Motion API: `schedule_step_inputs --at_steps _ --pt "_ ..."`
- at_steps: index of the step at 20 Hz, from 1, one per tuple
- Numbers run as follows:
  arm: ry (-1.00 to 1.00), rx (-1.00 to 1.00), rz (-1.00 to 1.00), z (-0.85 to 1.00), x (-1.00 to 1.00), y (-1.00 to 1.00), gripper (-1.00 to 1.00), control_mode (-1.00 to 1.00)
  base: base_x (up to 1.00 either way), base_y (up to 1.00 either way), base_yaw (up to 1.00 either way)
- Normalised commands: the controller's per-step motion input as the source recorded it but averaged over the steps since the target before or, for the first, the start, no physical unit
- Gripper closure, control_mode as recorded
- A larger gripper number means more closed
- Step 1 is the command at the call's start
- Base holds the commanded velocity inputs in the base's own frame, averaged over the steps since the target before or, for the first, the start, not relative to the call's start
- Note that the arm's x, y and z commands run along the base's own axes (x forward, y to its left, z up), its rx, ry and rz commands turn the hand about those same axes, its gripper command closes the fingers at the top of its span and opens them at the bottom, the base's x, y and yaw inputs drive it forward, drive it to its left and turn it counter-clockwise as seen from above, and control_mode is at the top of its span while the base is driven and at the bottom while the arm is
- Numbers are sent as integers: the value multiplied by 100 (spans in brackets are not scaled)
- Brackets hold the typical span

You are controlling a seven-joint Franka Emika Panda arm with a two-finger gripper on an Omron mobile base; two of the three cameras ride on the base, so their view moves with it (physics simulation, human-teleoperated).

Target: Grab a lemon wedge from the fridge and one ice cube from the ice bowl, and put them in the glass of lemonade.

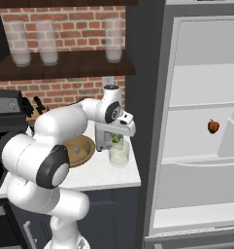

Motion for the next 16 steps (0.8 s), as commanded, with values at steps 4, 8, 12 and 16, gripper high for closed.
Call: schedule_step_inputs --at_steps 4,8,12,16 --pt "0 0 -2 0 21 0 100 -100 0 0 0" --pt "0 0 -2 0 14 1 100 -100 0 0 0" --pt "0 0 0 0 0 0 100 -100 0 0 0" --pt "0 0 0 0 0 0 100 -100 0 0 0"
